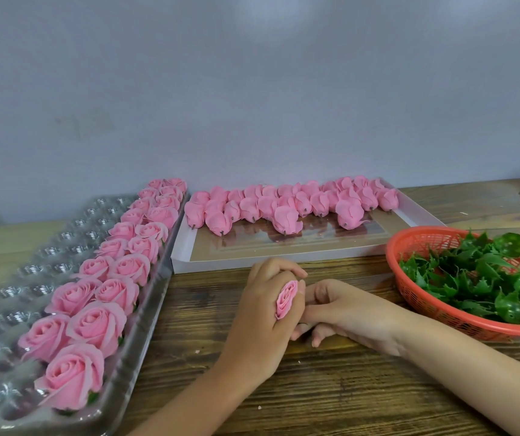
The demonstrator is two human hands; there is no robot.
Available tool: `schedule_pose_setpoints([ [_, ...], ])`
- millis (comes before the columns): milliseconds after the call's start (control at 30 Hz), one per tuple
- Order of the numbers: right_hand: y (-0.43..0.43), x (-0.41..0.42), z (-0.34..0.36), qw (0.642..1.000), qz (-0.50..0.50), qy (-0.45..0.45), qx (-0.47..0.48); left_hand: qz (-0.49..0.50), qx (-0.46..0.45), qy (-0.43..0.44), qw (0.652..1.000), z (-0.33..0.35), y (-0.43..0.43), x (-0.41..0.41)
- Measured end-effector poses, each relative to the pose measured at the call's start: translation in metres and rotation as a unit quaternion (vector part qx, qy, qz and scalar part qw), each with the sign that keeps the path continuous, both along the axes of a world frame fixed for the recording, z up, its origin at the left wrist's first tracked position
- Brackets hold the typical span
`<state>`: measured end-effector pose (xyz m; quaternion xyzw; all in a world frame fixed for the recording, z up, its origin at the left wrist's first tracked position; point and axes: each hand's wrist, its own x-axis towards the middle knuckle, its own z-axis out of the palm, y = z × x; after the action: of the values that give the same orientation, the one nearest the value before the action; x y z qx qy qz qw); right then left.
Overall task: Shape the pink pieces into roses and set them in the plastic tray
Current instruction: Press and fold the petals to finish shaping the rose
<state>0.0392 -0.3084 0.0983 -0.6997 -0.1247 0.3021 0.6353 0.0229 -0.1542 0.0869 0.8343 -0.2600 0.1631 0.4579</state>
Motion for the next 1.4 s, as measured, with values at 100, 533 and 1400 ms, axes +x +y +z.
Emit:
schedule_pose_setpoints([
  [100,0.000,0.000,0.000,1.000,0.000,0.006,0.003,0.010,0.022,-0.017,1.000,-0.002,0.001,0.002],
  [533,-0.005,0.003,-0.003,0.999,0.009,0.028,0.025,-0.019,-0.013,0.045,0.999,0.002,0.002,0.001],
  [1400,-0.002,-0.004,-0.009,0.995,-0.037,-0.085,0.033,-0.041,-0.116,0.189,0.974,-0.005,0.008,0.010],
])
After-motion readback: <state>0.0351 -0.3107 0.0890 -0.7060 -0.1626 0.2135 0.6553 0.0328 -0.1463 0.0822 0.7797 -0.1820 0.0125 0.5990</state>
